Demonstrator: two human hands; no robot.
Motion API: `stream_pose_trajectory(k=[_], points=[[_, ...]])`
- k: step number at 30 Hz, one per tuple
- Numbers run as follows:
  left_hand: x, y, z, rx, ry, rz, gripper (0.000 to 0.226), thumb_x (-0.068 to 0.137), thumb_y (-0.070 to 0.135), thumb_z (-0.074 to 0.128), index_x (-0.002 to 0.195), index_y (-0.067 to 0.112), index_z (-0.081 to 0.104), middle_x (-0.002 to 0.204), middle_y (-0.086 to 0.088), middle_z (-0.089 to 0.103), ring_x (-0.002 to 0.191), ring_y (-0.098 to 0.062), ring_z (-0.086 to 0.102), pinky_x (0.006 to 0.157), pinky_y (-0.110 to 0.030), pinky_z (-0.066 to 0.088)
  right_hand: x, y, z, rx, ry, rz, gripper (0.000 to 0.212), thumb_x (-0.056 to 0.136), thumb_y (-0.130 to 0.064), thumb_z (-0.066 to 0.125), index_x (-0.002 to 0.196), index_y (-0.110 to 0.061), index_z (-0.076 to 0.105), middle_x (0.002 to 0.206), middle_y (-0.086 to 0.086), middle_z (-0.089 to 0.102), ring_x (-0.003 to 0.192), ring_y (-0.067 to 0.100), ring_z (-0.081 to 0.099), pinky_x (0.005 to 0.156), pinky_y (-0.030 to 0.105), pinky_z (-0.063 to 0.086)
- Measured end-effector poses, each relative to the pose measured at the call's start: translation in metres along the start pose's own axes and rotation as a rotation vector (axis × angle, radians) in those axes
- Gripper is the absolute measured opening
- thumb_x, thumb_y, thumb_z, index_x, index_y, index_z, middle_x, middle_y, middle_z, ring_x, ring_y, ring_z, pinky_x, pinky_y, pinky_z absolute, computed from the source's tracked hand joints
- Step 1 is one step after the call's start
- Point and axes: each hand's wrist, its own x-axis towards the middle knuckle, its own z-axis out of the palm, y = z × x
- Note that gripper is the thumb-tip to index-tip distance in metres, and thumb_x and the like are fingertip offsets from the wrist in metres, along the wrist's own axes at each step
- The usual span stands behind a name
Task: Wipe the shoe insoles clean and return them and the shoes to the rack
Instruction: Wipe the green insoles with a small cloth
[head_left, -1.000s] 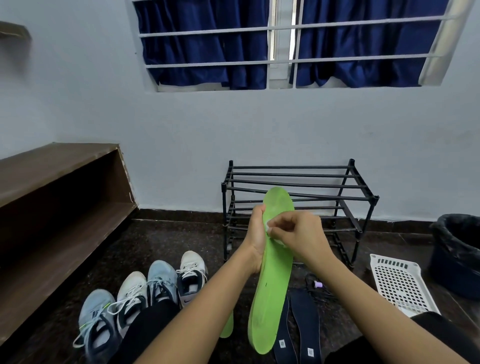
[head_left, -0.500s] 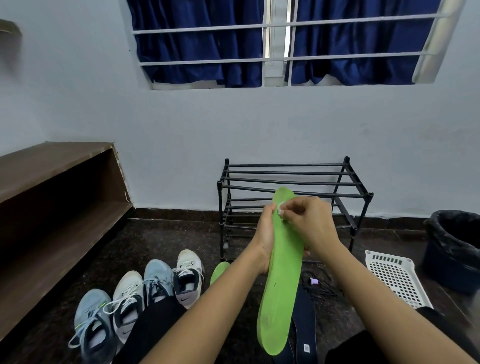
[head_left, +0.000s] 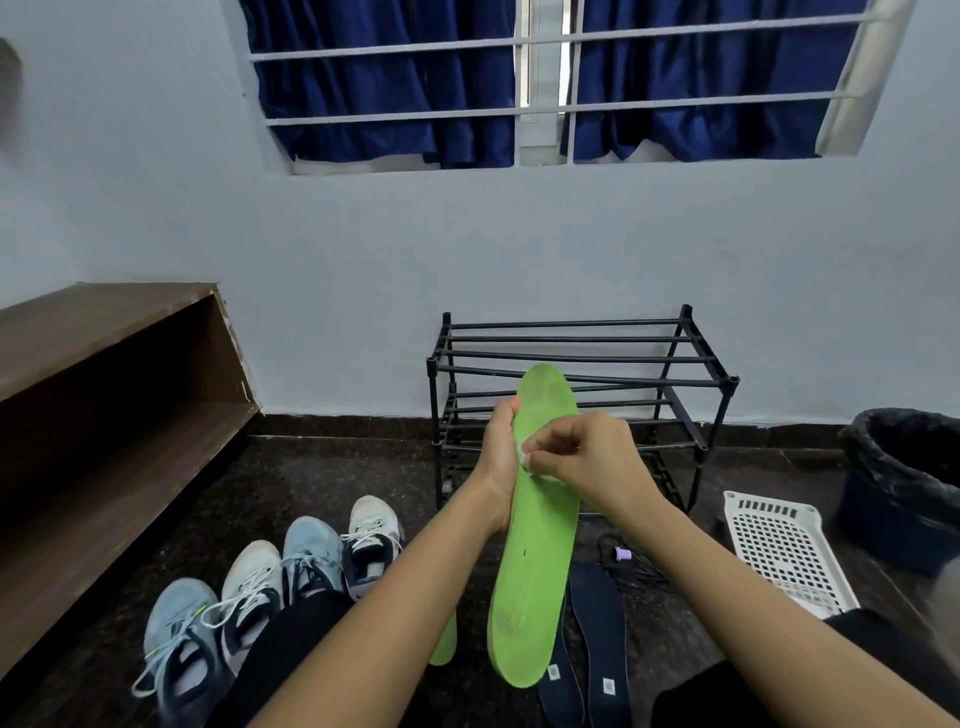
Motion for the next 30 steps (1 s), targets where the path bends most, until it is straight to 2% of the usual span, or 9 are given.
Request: stream_pose_trajectory(k=[3, 5, 8, 10, 14, 17, 20, 26, 30], points=[[-0.005, -0.005, 0.007, 0.005, -0.075, -0.029, 0.057, 0.097, 0.048, 0.031, 0.08, 0.01, 0.069, 0.066, -0.012, 0.065, 0.057, -0.025, 0.062, 0.056, -0.029, 0.052, 0.008, 0.006, -0.007, -0.035, 0.123, 0.006, 0.007, 0.076, -0.012, 0.077, 0.076, -0.019, 0.074, 0.068, -0.011, 0.068, 0.063, -0.004, 0.061, 0.065, 0.008, 0.046], [-0.009, -0.009, 0.012, 0.021, -0.135, -0.065, 0.06, 0.096, 0.052, 0.03, 0.09, 0.008, 0.07, 0.075, -0.017, 0.067, 0.064, -0.031, 0.063, 0.064, -0.038, 0.052, 0.014, 0.011, -0.014, -0.017, 0.204, 0.034, 0.007, 0.077, -0.012, 0.076, 0.078, -0.019, 0.074, 0.073, -0.006, 0.07, 0.071, 0.004, 0.065, 0.07, 0.012, 0.048], [-0.01, -0.009, 0.014, 0.04, -0.156, -0.084, 0.061, 0.095, 0.053, 0.029, 0.089, 0.009, 0.07, 0.077, -0.017, 0.068, 0.065, -0.032, 0.064, 0.066, -0.04, 0.052, 0.017, 0.012, -0.015, -0.032, 0.255, 0.027, 0.007, 0.078, -0.012, 0.075, 0.08, -0.018, 0.074, 0.076, -0.005, 0.071, 0.073, 0.005, 0.065, 0.068, 0.005, 0.044], [-0.009, -0.006, 0.011, 0.027, -0.125, -0.063, 0.059, 0.095, 0.051, 0.029, 0.088, 0.009, 0.069, 0.072, -0.016, 0.068, 0.062, -0.03, 0.064, 0.061, -0.036, 0.053, 0.013, 0.008, -0.011, -0.043, 0.206, 0.014, 0.008, 0.077, -0.012, 0.075, 0.079, -0.019, 0.075, 0.075, -0.005, 0.071, 0.072, 0.005, 0.065, 0.067, 0.005, 0.045], [0.0, 0.0, 0.002, -0.014, 0.007, 0.007, 0.057, 0.096, 0.046, 0.031, 0.074, 0.011, 0.069, 0.064, -0.009, 0.066, 0.055, -0.022, 0.062, 0.053, -0.023, 0.048, 0.001, 0.0, -0.003, -0.016, -0.013, -0.012, 0.013, 0.075, -0.01, 0.077, 0.074, -0.022, 0.074, 0.068, -0.007, 0.07, 0.063, 0.004, 0.065, 0.065, 0.017, 0.053], [0.003, 0.001, -0.001, -0.048, 0.007, 0.036, 0.063, 0.098, 0.043, 0.032, 0.057, 0.014, 0.07, 0.06, -0.005, 0.066, 0.051, -0.019, 0.062, 0.051, -0.021, 0.045, -0.001, -0.003, -0.004, 0.05, -0.064, -0.018, 0.018, 0.074, -0.007, 0.077, 0.071, -0.024, 0.074, 0.059, -0.015, 0.066, 0.055, -0.007, 0.06, 0.056, 0.007, 0.045], [0.002, 0.001, 0.002, -0.044, -0.003, 0.03, 0.061, 0.097, 0.044, 0.032, 0.059, 0.014, 0.069, 0.061, -0.005, 0.065, 0.051, -0.019, 0.061, 0.051, -0.021, 0.045, 0.0, -0.002, -0.005, 0.065, -0.049, -0.006, 0.018, 0.073, -0.005, 0.077, 0.071, -0.023, 0.073, 0.058, -0.015, 0.066, 0.054, -0.007, 0.059, 0.054, 0.005, 0.042], [-0.008, -0.005, 0.015, 0.021, -0.158, -0.05, 0.062, 0.094, 0.051, 0.031, 0.081, 0.009, 0.075, 0.075, -0.015, 0.068, 0.064, -0.03, 0.065, 0.064, -0.038, 0.053, 0.015, 0.006, -0.015, 0.03, 0.226, 0.028, 0.007, 0.076, -0.013, 0.077, 0.078, -0.019, 0.074, 0.071, -0.007, 0.07, 0.066, 0.003, 0.065, 0.067, 0.014, 0.051], [-0.011, -0.008, 0.019, 0.023, -0.19, -0.102, 0.062, 0.095, 0.053, 0.029, 0.096, 0.008, 0.071, 0.085, -0.019, 0.069, 0.071, -0.035, 0.066, 0.072, -0.044, 0.053, 0.021, 0.008, -0.021, -0.028, 0.354, 0.005, 0.006, 0.078, -0.014, 0.075, 0.084, -0.015, 0.076, 0.073, -0.006, 0.069, 0.072, 0.004, 0.064, 0.067, 0.006, 0.043]])
